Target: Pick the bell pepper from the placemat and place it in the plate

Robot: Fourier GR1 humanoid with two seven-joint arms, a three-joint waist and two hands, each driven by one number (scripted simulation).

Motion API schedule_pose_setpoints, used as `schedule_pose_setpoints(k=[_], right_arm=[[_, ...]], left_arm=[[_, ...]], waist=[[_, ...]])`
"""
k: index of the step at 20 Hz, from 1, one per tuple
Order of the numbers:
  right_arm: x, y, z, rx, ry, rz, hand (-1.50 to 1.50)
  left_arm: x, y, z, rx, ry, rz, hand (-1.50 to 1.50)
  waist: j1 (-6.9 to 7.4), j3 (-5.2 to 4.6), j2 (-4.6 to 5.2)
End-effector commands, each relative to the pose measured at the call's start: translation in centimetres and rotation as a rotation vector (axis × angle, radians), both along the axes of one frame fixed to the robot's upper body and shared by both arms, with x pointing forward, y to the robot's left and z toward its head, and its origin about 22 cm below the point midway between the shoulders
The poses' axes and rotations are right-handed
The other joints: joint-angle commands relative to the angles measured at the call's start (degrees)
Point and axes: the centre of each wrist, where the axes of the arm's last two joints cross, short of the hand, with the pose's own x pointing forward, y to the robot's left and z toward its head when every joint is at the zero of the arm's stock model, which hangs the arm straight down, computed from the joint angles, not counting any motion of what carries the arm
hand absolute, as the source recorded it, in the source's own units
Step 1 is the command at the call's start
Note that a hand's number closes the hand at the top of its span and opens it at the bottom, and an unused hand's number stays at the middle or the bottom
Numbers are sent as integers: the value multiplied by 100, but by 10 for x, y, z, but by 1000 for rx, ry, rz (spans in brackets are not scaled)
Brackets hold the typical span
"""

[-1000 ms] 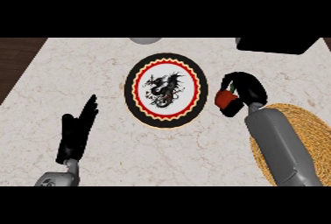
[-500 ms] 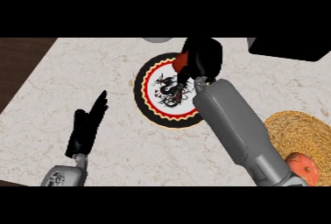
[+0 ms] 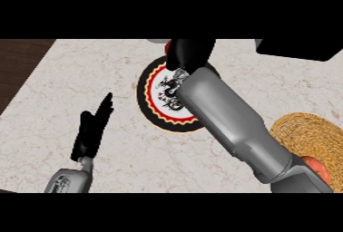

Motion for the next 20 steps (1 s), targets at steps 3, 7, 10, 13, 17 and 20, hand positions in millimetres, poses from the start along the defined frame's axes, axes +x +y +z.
schedule_pose_setpoints(k=[3,7,10,13,17,20], right_arm=[[4,8,-6,125,6,-218,150],[6,8,-12,135,57,-229,150],[10,0,-30,126,103,-252,150],[14,-9,-48,132,176,-259,150],[11,-22,-71,241,319,-218,150],[13,-29,-76,337,410,-187,150]], left_arm=[[6,3,8,-12,-8,27,0],[0,11,0,-5,-13,24,0],[-1,8,-6,-4,-2,65,0],[-4,9,-4,-12,-6,29,0],[3,17,-5,6,-11,66,0],[4,13,-10,-13,3,49,0]], waist=[[-136,17,35],[-189,17,27],[-303,20,30],[-248,22,44],[-323,27,47],[-329,28,73]])
